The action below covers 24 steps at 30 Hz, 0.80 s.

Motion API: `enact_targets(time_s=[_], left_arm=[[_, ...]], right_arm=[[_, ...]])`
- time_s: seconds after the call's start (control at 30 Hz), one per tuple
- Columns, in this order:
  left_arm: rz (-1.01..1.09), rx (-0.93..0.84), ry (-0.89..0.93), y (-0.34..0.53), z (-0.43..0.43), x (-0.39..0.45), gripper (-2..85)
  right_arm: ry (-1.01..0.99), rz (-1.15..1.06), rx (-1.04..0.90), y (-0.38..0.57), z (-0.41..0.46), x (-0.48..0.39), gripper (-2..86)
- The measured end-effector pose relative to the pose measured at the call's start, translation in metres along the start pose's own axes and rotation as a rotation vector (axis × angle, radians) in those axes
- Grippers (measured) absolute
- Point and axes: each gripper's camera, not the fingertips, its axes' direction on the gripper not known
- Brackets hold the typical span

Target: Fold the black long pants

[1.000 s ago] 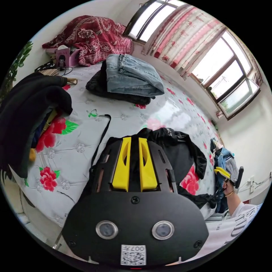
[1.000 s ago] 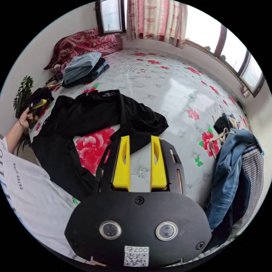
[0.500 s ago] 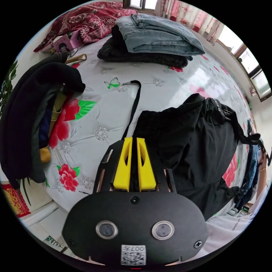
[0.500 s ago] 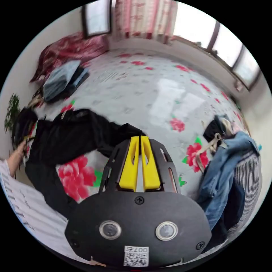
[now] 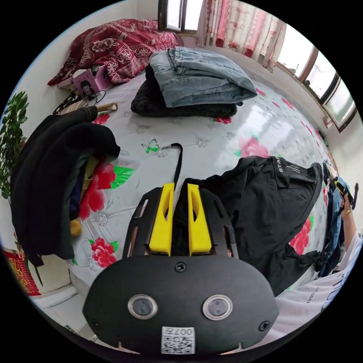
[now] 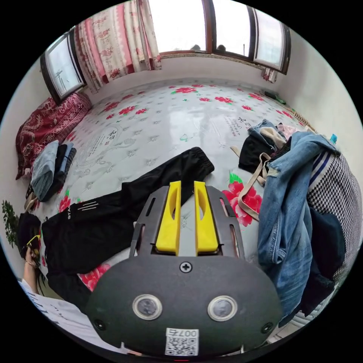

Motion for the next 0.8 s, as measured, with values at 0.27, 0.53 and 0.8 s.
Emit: enact_targets(time_s=[0.27,0.53,0.8], left_arm=[[0.061,-0.175,-0.005,-0.038,0.069,0.038,1.8],[-0.087,-0.114,-0.225,-0.024,0.026,-0.010,-0.9],[-0.056,-0.086,-0.249,-0.029,0.006,0.006,-0.8]], right_arm=[[-0.021,0.140,-0.142,-0.025,0.078,0.005,4.4],[0.159,0.165,-0.168,-0.041,0.099,-0.011,0.2],[-0.027,0.191,-0.112,0.003,0.023,-0.019,0.7]])
